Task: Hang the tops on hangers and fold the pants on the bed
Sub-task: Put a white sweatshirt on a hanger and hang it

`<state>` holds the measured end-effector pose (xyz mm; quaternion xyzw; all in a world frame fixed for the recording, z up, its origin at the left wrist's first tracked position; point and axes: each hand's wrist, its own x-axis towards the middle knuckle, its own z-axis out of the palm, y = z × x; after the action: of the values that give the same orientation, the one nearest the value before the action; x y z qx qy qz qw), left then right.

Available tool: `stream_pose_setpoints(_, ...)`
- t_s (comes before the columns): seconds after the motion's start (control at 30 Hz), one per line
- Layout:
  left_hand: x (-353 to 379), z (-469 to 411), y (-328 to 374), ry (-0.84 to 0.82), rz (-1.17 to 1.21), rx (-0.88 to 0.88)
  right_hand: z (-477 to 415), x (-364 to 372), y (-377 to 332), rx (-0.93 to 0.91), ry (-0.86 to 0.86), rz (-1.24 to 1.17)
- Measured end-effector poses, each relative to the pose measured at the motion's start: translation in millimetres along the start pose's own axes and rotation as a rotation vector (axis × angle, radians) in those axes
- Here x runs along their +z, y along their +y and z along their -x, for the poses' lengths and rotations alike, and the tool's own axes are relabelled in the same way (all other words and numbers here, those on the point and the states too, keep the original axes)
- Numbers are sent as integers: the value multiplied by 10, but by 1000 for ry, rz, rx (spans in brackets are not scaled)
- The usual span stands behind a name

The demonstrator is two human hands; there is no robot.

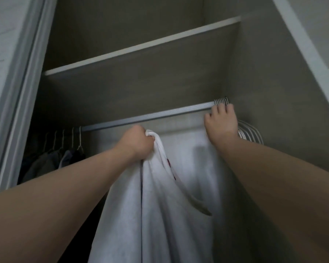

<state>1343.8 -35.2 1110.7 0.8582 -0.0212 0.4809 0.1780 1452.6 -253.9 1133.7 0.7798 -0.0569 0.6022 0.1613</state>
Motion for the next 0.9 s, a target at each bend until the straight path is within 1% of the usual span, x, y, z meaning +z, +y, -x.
stream_pose_setpoints(0.2,102,-186,-96,47,-16,7,-220,203,-40,44,-110,53)
stream_pose_setpoints(0.4,181,-299,-172,69,-28,22,-310,356,57,65,-134,70)
stream_pose_setpoints(0.53,186,-315,-164,72,-35,31,-351,349,138,104,-155,-20)
stream_pose_setpoints(0.7,141,-286,-131,75,-3,23,-412,285,179,165,-168,-207)
stream_pose_setpoints(0.9,10,-184,-112,92,13,14,-436,19,237,192,-127,-392)
